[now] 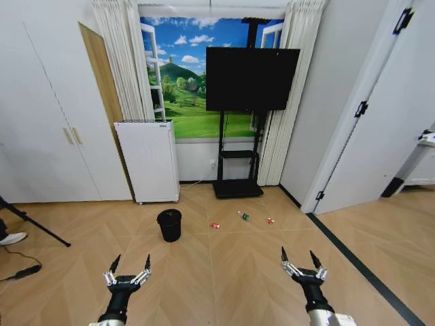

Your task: Pick up the trash bin and place the garbage on the floor into it.

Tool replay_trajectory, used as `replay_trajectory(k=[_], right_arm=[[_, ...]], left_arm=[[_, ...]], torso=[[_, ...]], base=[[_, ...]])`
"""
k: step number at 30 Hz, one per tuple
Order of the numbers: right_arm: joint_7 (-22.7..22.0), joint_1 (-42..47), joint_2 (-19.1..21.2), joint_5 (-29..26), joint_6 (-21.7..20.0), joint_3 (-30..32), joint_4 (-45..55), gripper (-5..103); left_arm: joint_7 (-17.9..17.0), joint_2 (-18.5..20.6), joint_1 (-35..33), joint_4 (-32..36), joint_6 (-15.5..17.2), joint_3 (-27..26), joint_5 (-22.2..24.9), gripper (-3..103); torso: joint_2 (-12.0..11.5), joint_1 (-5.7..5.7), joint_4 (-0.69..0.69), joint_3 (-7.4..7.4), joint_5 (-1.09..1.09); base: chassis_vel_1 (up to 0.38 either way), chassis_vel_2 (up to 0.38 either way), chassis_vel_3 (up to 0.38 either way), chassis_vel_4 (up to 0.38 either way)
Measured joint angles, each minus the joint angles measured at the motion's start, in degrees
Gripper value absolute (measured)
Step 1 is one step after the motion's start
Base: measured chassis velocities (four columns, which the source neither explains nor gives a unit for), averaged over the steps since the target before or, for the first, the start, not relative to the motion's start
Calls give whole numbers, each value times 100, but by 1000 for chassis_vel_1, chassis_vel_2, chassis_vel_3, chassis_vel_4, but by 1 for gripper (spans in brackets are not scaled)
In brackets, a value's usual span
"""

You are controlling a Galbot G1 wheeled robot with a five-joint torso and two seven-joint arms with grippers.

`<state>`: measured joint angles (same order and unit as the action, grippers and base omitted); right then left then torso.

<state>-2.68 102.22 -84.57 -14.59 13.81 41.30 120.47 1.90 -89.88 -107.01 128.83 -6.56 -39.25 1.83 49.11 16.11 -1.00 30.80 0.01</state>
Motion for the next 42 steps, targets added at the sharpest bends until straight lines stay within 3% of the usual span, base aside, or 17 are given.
replay_trajectory(k=[19, 34, 37, 40, 41, 42], right_arm=[[27, 27, 17, 2, -3, -16, -7, 100], [-143, -26, 56, 5, 86, -3, -81, 100], [-142, -47, 62, 3, 86, 3, -106, 100], [-117, -51, 62, 4, 118, 11, -150, 100], [-96, -70, 62, 3, 135, 1, -172, 100], [-96, -70, 62, 3, 135, 1, -172, 100]], left_arm=[[0, -15, -86, 52, -67, -4, -69, 100], [3, 15, -115, -13, -66, 27, -92, 100], [5, 15, -101, -44, -74, 18, -103, 100], [5, 14, -97, -85, -81, 10, -108, 100], [4, 11, -96, -92, -87, 8, -117, 101], [4, 11, -96, -92, -87, 8, -117, 101]], torso=[[0, 0, 2, 0, -1], [0, 2, -1, 0, -4], [-2, 3, 2, 2, 6], [0, 0, -3, 0, -7], [-2, 2, 2, 2, 8], [-2, 2, 2, 2, 8]], base=[[-114, 109, 127, -111], [-316, 321, 329, -329], [-355, 366, 377, -374], [-340, 350, 359, -357], [-335, 358, 338, -349], [-335, 358, 338, -349]])
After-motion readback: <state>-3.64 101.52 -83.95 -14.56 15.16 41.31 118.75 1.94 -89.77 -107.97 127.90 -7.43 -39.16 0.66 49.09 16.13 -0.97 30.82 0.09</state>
